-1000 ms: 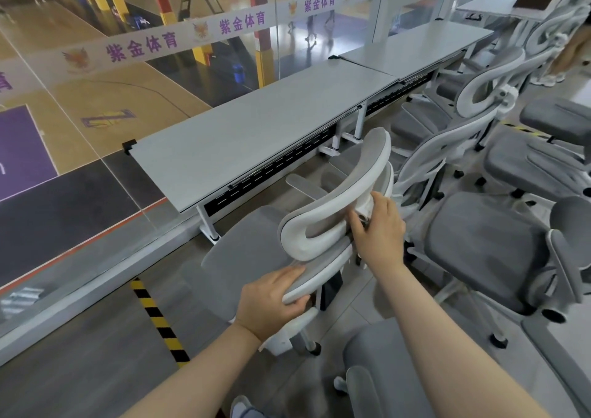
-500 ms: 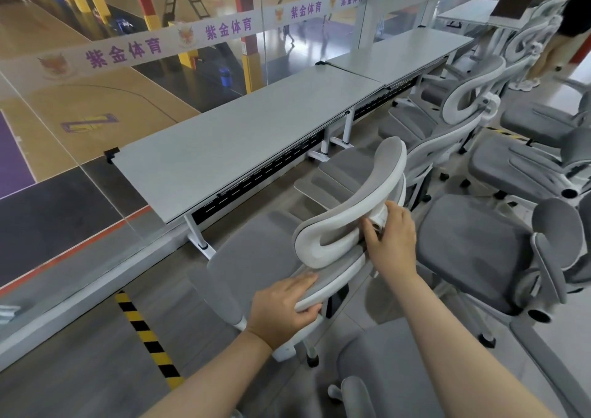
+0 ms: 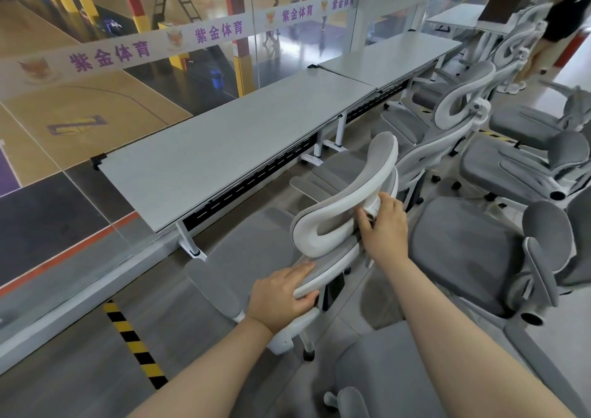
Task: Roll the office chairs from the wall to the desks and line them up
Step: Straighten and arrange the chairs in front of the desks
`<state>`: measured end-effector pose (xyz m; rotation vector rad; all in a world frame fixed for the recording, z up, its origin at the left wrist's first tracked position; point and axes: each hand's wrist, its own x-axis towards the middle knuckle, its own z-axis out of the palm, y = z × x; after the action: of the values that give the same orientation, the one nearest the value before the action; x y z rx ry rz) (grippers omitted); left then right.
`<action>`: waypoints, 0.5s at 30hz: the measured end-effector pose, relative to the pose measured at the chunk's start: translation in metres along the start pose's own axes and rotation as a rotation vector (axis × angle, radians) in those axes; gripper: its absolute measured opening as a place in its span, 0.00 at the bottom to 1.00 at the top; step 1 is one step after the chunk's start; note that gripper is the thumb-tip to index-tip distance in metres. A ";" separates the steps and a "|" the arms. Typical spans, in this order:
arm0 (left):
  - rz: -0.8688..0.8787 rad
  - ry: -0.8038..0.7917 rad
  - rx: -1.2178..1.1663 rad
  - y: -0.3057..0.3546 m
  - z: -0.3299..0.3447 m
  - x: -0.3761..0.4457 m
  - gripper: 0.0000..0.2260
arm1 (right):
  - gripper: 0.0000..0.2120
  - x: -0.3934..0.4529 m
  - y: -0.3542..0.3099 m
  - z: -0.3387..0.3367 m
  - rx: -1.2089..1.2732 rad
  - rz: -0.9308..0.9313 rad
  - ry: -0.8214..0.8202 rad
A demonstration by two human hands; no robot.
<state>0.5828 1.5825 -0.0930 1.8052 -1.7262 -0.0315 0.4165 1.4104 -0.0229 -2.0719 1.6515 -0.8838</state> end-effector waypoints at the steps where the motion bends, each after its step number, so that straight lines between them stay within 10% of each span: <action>1: 0.000 0.006 0.003 -0.001 0.000 0.001 0.19 | 0.29 0.000 -0.001 0.000 0.000 -0.001 0.001; 15: -0.030 -0.013 0.006 -0.001 -0.001 -0.008 0.20 | 0.28 -0.008 -0.002 -0.003 -0.015 -0.021 0.012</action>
<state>0.5833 1.5898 -0.0958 1.8393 -1.7097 -0.0508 0.4148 1.4194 -0.0215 -2.1019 1.6508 -0.8952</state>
